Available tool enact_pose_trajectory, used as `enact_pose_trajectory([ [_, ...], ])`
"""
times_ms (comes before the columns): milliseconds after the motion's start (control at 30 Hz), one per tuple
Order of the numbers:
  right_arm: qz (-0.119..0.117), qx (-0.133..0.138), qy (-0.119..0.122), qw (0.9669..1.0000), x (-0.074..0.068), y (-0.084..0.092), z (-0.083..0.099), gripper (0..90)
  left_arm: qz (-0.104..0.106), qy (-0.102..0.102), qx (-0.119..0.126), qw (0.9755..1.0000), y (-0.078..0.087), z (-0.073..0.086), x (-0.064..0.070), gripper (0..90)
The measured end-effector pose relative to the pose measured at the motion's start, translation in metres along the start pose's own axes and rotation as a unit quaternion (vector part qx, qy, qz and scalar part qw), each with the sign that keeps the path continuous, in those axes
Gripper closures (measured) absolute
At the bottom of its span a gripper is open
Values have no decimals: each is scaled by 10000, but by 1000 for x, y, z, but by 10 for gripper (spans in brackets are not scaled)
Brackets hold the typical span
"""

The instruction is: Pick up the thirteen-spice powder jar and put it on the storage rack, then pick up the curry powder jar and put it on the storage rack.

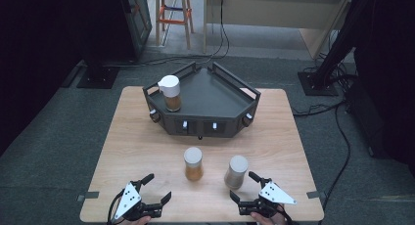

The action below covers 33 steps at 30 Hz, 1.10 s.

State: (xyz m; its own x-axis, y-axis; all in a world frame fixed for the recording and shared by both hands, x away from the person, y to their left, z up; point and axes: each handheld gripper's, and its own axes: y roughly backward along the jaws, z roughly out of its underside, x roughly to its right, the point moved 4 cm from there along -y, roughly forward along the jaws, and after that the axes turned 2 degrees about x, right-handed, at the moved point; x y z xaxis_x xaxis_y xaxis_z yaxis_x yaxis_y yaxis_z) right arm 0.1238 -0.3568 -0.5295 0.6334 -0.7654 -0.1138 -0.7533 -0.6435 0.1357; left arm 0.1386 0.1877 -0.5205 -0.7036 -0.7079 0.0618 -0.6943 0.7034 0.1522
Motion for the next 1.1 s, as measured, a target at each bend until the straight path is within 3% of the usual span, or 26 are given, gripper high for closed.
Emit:
enact_pose_trajectory([
  [1100, -6, 16, -31, 10000, 1, 0, 1, 14, -51, 52, -40, 10000, 0, 3, -2, 106],
])
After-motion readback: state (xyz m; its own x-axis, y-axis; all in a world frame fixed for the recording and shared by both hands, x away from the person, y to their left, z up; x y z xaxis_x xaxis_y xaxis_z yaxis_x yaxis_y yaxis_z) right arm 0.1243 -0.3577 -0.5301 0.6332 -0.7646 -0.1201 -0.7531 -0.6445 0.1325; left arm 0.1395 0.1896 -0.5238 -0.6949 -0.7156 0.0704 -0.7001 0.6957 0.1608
